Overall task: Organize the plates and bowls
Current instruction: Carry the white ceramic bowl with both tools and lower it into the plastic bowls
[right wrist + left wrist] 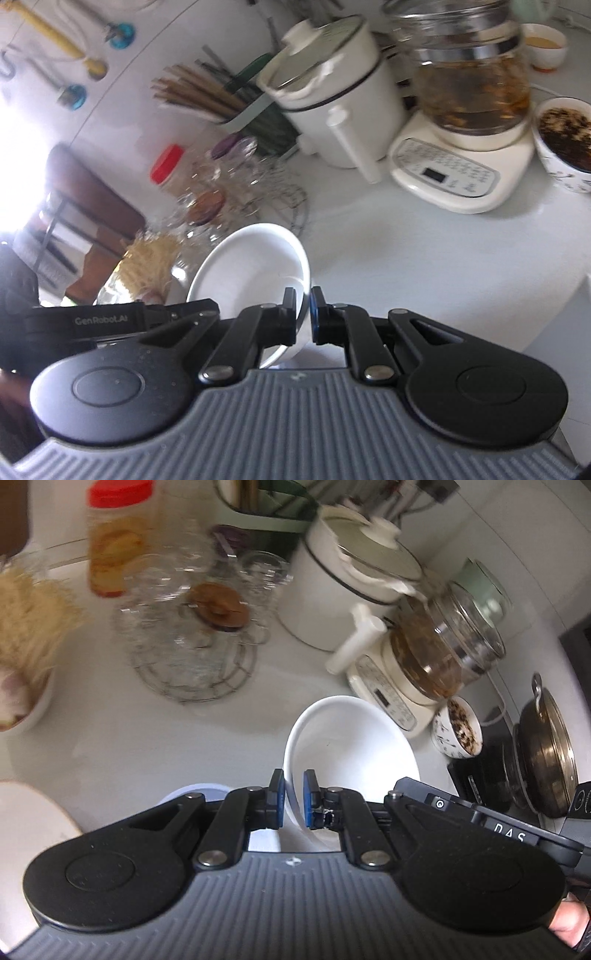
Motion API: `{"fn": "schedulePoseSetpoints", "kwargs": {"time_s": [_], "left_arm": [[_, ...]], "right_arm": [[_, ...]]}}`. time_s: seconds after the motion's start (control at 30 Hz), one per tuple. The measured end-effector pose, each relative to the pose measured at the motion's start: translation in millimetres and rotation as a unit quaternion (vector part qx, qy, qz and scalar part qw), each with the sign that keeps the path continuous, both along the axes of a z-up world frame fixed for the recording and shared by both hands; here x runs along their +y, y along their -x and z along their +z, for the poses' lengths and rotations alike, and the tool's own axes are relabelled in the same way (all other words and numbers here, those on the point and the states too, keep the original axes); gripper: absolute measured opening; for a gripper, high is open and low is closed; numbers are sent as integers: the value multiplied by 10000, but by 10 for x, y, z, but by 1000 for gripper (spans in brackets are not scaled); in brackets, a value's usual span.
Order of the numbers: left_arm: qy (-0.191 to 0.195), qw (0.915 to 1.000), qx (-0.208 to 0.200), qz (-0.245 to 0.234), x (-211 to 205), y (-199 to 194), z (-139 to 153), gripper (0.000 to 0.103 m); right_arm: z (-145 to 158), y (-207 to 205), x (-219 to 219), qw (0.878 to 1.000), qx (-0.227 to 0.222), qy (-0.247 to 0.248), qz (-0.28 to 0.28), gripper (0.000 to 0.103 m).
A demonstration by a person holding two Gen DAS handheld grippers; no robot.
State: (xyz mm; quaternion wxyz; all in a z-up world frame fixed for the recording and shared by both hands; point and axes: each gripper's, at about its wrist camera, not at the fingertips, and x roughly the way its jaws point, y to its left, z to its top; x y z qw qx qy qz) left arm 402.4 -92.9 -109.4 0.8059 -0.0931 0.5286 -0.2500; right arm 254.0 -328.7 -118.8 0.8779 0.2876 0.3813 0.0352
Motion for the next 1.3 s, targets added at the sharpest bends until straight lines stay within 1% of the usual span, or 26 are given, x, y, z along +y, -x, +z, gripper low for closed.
{"fn": "schedulePoseSetpoints", "kwargs": {"time_s": [0.3, 0.47, 0.63, 0.8, 0.93, 1.13, 1.3], "left_arm": [[13, 9969, 6, 782, 511, 125, 11, 12], [34, 9920, 170, 1253, 754, 188, -55, 12], [62, 9874, 200, 1568, 856, 242, -122, 12], [87, 9850, 404, 1673, 914, 284, -251, 12], [32, 9850, 558, 1630, 888, 295, -352, 12], [-50, 9822, 784, 1704, 877, 319, -505, 12], [-78, 9803, 903, 1756, 895, 330, -584, 12]], "right_arm": [[9, -260, 376, 9965, -2, 41, 837, 11], [-23, -399, 545, 9923, 121, 69, 1229, 11], [-18, -477, 663, 9873, 237, 203, 1560, 12], [-68, -502, 716, 9832, 492, 329, 1725, 12], [-137, -513, 706, 9807, 775, 408, 1748, 12], [-279, -510, 712, 9761, 1105, 389, 1828, 13], [-309, -542, 742, 9734, 1198, 441, 1901, 13]]}}
